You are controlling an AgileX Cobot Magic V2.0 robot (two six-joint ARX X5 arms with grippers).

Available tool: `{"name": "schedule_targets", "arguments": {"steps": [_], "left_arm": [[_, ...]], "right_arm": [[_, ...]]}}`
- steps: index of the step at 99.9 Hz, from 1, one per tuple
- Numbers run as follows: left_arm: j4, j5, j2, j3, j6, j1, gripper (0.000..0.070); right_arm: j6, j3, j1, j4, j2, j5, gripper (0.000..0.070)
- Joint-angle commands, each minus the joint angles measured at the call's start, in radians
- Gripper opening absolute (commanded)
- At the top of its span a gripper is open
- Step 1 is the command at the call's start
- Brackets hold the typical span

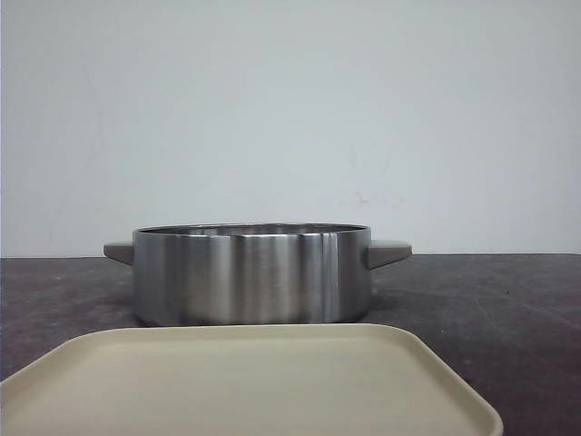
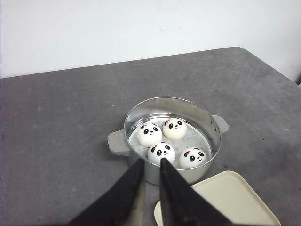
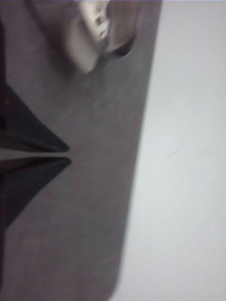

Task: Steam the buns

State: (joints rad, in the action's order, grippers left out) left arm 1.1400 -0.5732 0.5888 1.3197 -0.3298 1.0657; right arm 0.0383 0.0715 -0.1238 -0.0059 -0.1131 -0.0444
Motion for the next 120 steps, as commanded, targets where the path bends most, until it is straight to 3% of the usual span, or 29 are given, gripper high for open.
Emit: {"name": "schedule_targets", "arguments": {"steps": [1, 19, 120], "left_arm": [[-0.01, -0.003, 0.005, 0.012, -0.003, 0.013, 0.0012], [-0.01, -0.003, 0.005, 0.013, -0.003, 0.013, 0.0012], [-0.01, -0.003, 0.005, 0.013, -0.003, 0.013, 0.0012]], "right_arm": [[-0.04, -0.029, 0.028, -0.011, 0.047, -0.029, 0.0011], [-0.058, -0.06, 0.063, -0.171, 0.109, -0.035, 0.0011], [-0.047, -0.06, 0.068, -0.151, 0.109, -0.027, 0.0011]]}}
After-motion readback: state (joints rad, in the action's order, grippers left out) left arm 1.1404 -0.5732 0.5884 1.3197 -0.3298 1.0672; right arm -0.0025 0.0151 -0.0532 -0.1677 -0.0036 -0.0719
